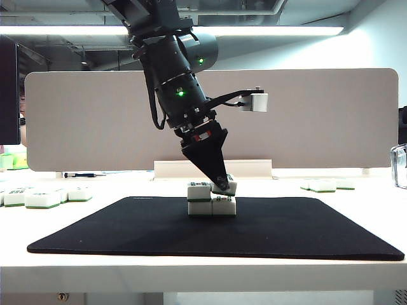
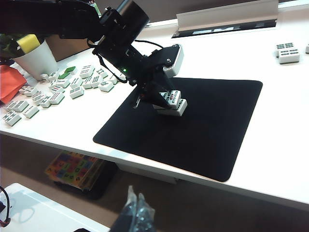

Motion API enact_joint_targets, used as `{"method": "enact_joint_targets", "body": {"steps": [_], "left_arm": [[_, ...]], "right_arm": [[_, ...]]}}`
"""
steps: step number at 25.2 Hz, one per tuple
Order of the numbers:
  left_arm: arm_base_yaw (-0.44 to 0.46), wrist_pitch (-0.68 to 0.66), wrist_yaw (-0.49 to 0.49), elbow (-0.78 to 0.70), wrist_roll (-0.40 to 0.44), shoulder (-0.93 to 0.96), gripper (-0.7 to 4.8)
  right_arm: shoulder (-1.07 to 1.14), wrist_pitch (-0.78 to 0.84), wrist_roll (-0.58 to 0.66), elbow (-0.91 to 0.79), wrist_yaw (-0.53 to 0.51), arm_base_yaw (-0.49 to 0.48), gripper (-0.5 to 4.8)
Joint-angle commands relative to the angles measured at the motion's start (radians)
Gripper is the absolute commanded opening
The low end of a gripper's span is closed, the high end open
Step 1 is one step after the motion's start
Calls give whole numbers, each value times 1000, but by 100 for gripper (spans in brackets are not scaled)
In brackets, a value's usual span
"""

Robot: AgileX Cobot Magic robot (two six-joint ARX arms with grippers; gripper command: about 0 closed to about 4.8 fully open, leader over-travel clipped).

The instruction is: Arrange four mahjong tiles into a neat stack, creating two layers of paired tiles.

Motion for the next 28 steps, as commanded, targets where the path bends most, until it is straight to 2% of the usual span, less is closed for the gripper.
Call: {"method": "enact_joint_targets", "body": {"steps": [1, 8, 10, 11, 28], "left_arm": [[3, 10, 9, 3, 3, -2, 156], [2, 14, 9, 3, 3, 13, 160], [2, 23, 8, 3, 3, 13, 226], [2, 25, 8, 3, 3, 13, 242], [2, 48, -21, 3, 0, 13, 247]], "right_arm": [[-13, 12, -1, 3, 2, 0, -1], [-13, 12, -1, 3, 2, 0, -1], [-13, 12, -1, 3, 2, 0, -1], [-13, 12, -1, 3, 2, 0, -1], [-13, 12, -1, 3, 2, 0, -1]]}}
